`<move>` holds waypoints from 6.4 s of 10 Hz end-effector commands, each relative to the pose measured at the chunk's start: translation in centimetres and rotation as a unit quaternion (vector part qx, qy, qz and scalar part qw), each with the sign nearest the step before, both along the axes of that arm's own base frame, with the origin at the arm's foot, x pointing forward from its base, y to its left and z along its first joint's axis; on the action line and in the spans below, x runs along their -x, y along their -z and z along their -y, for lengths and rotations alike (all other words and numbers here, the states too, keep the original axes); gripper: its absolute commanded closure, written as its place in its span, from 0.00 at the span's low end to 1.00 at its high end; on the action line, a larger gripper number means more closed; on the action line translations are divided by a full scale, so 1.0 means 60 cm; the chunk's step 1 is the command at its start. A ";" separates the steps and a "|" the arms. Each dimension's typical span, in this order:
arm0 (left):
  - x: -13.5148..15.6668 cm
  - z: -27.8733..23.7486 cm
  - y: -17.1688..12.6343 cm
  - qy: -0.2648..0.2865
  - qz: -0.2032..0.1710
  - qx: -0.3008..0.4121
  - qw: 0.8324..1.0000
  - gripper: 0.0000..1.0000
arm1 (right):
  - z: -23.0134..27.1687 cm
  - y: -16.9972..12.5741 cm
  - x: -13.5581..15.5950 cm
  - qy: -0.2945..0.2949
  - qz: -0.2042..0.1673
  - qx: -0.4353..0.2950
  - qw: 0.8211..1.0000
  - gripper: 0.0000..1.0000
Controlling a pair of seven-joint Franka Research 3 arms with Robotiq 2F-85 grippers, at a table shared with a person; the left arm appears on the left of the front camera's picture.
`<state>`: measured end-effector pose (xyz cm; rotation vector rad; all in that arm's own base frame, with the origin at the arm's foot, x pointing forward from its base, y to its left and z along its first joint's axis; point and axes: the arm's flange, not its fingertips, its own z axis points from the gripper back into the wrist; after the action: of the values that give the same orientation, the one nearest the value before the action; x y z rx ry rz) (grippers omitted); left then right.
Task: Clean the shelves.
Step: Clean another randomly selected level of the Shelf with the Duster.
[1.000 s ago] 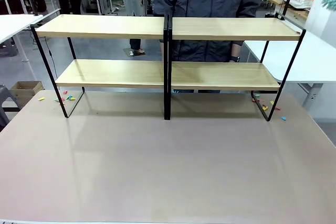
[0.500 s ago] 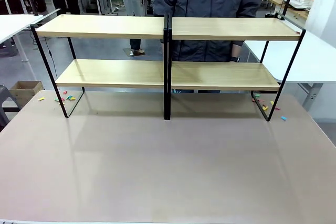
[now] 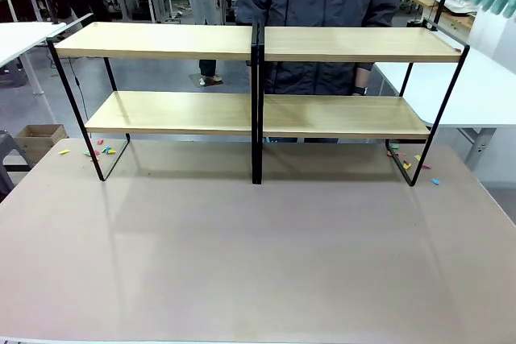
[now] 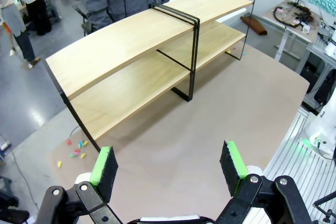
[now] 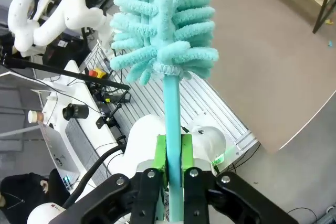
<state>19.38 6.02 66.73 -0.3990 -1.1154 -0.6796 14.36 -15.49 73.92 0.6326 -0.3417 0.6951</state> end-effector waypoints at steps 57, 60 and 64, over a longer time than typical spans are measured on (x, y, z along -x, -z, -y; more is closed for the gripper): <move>0.003 -0.001 -0.001 -0.006 0.000 -0.001 1.000 0.00 | -0.335 -0.140 0.027 0.270 -0.002 0.281 0.921 0.88; 0.003 -0.001 -0.001 -0.006 0.000 -0.001 1.000 0.00 | -0.335 -0.140 0.027 0.270 -0.002 0.281 0.921 0.88; 0.003 -0.001 -0.001 -0.006 0.000 -0.001 1.000 0.00 | -0.321 -0.122 0.018 0.102 -0.076 0.251 0.960 0.88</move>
<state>19.38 6.01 66.73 -0.3985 -1.1153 -0.6797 13.84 4.79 80.79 0.0974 -0.1626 0.4009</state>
